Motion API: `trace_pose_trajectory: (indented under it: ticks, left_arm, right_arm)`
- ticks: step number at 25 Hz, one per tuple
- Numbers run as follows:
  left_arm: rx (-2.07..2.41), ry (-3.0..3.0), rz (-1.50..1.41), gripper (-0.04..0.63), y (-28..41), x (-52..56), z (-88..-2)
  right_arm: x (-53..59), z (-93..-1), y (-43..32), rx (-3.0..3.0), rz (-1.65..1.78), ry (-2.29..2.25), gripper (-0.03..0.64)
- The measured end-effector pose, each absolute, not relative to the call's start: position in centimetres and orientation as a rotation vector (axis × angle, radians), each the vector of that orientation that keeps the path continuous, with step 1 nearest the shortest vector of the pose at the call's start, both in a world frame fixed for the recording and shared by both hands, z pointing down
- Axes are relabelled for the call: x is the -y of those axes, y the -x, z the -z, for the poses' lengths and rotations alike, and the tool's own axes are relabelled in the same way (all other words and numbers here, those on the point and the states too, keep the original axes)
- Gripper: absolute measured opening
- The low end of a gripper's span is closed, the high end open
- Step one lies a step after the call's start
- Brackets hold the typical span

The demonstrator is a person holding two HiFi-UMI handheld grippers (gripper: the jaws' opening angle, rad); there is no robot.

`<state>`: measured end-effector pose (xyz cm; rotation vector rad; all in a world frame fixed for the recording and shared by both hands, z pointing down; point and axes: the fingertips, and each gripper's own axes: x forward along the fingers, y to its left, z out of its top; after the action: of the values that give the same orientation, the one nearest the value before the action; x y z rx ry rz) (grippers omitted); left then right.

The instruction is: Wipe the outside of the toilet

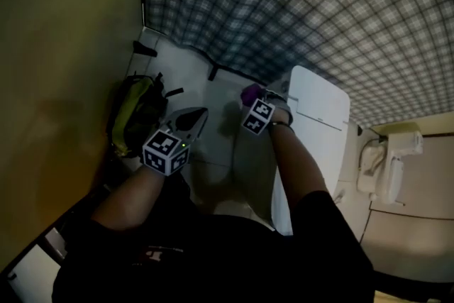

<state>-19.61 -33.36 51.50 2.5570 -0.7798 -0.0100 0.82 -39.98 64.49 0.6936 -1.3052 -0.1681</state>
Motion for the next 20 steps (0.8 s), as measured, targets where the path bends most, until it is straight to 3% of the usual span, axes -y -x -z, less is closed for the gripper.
trace_pose_trajectory:
  ticks: [10,20]
  left_arm:
    - [0.709,-2.576,0.04,-0.005,19.9,34.8,-51.2]
    - [0.671,-2.593,0.036,-0.005,18.8,33.7,-50.0]
  right_arm:
    - [39.8,-72.3,-7.2,0.89,0.095,-0.327,0.097]
    - [25.2,-76.9,-5.8,0.741,-0.15,-0.103,0.092]
